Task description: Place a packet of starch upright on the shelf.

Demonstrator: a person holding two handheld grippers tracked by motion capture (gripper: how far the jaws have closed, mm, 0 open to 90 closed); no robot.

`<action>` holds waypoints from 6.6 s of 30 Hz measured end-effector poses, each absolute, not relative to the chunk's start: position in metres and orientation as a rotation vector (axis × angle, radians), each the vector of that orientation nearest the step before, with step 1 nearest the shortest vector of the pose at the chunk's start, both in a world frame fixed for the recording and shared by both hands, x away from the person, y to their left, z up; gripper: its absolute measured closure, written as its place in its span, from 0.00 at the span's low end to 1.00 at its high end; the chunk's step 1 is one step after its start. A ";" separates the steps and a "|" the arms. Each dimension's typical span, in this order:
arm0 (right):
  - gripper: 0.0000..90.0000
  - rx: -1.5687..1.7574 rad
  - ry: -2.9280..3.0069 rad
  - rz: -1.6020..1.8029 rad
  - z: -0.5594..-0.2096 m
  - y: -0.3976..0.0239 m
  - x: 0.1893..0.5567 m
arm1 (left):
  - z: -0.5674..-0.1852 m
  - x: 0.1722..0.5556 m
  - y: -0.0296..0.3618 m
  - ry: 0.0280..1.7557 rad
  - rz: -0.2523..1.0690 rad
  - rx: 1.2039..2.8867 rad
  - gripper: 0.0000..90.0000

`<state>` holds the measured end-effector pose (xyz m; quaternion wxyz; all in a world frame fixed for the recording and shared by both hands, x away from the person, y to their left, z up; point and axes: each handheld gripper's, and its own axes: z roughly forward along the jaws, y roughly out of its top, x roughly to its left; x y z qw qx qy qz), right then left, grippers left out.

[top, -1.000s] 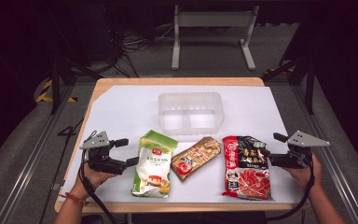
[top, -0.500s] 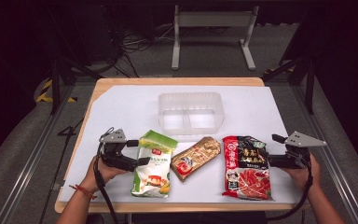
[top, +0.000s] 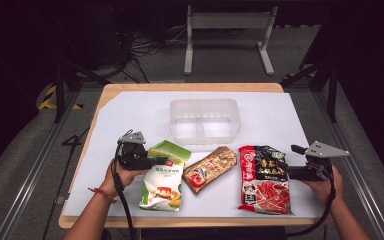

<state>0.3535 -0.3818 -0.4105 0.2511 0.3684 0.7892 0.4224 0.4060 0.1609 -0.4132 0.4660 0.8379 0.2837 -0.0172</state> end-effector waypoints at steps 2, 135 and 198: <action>0.22 1.001 2.148 1.148 -0.411 -0.382 0.353 | -0.412 0.405 0.162 0.699 -0.039 2.049 0.90; 0.22 1.026 2.138 1.148 -0.414 -0.393 0.353 | -0.334 0.532 0.057 0.886 0.538 1.701 0.97; 0.64 0.998 2.162 1.197 -0.411 -0.389 0.356 | -0.396 0.410 0.131 0.495 0.352 2.052 0.59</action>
